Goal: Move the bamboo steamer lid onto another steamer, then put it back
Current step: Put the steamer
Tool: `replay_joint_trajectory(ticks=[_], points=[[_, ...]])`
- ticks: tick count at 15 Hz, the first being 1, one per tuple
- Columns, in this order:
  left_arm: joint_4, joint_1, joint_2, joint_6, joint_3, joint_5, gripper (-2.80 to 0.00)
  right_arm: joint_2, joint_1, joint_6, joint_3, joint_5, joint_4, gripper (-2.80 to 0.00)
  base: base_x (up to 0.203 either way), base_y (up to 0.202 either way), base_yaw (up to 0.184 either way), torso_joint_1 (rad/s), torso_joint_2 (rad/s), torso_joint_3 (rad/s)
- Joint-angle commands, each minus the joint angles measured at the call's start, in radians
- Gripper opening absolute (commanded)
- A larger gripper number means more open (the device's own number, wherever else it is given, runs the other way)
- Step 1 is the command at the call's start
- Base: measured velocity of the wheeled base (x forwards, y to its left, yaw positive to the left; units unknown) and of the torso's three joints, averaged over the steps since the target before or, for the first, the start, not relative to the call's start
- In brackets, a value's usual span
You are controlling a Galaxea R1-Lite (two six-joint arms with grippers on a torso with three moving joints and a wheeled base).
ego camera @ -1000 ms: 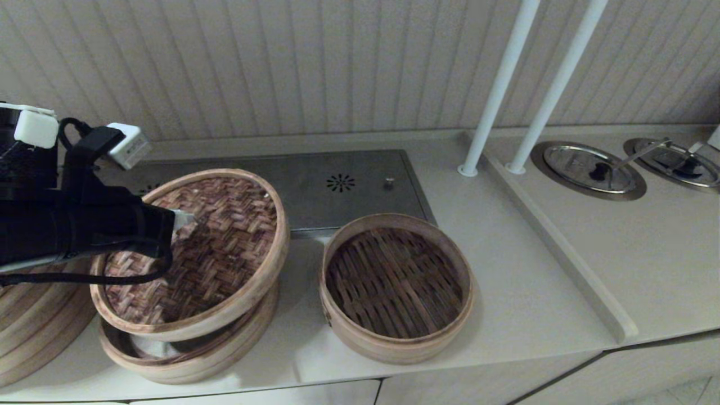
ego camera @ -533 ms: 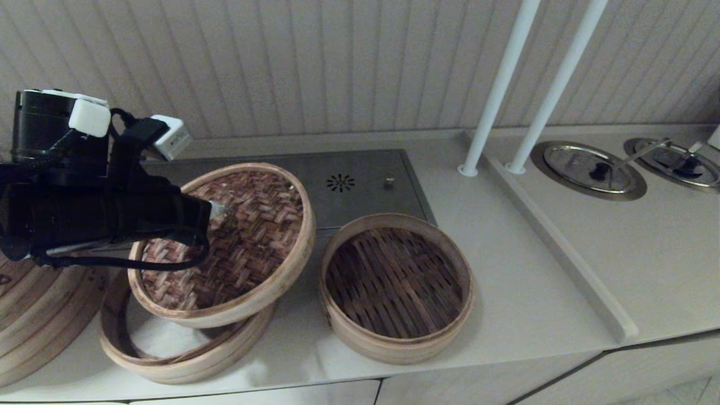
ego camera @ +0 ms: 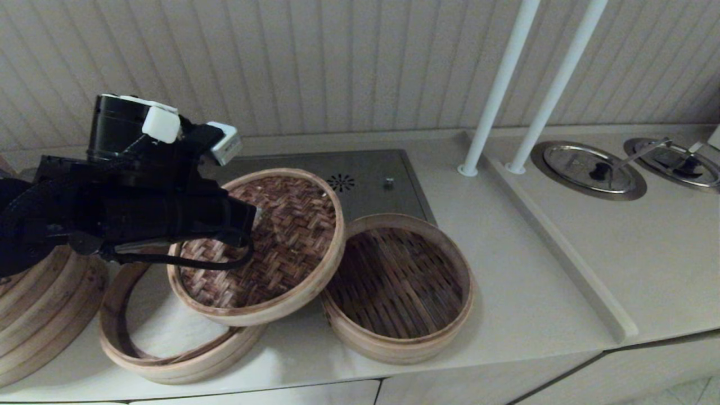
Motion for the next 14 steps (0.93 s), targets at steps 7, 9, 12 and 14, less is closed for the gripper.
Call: replay_joint_trajectory(ticks=[7, 9, 12, 14], points=[[0.008, -0.114, 0.102, -0.023, -0.119, 0.018, -2.80, 0.000, -0.001, 0.000, 0.000, 0.000, 0.001, -2.80, 0.000, 0.000, 0.000, 0.000, 0.00, 0.000], [0.013, -0.147, 0.134, -0.024, -0.161, 0.025, -2.80, 0.001, 0.001, 0.000, 0.000, 0.000, 0.000, -2.80, 0.000, 0.000, 0.000, 0.000, 0.00, 0.000], [0.015, -0.200, 0.189, -0.023, -0.213, 0.046, -2.80, 0.001, 0.001, 0.000, 0.000, 0.000, 0.000, -2.80, 0.000, 0.000, 0.000, 0.000, 0.00, 0.000], [0.015, -0.239, 0.232, -0.022, -0.256, 0.070, -2.80, 0.001, 0.000, 0.000, 0.000, 0.000, 0.000, -2.80, 0.000, 0.000, 0.000, 0.000, 0.00, 0.000]])
